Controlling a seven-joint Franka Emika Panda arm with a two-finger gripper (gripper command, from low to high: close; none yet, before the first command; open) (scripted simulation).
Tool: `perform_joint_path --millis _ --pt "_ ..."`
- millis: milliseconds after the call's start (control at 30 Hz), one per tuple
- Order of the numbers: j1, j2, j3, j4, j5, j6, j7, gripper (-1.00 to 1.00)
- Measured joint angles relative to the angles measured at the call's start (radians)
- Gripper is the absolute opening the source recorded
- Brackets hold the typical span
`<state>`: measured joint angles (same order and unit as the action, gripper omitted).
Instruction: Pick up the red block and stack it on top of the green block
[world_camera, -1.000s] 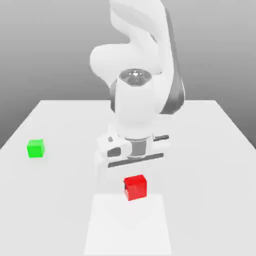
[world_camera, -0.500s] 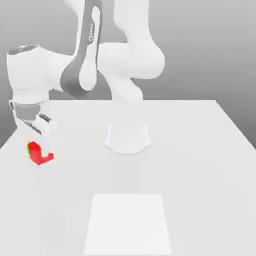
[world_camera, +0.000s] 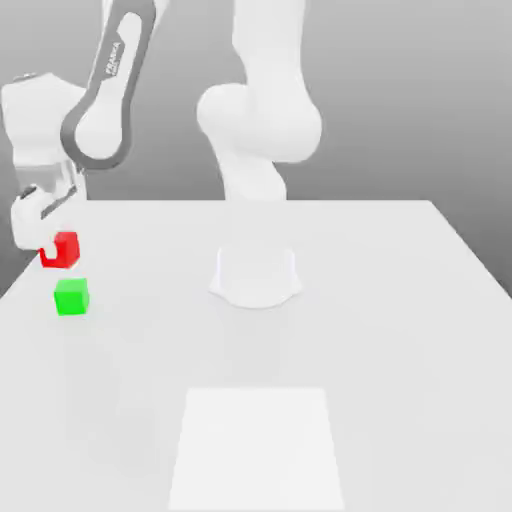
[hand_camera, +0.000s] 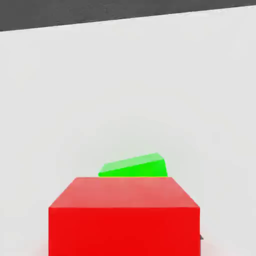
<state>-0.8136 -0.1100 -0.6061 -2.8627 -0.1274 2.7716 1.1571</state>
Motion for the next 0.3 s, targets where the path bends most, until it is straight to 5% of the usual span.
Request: perform_joint_path --millis 200,233,300 --pt "0.022 0.143 0.039 -0.001 0.23 0.121 -0.16 -1.0" --pt "0.014 0.167 0.057 -0.001 0.275 0.139 -0.192 1.0" --pt "0.014 0.167 0.057 -0.001 0.275 0.139 -0.192 1.0"
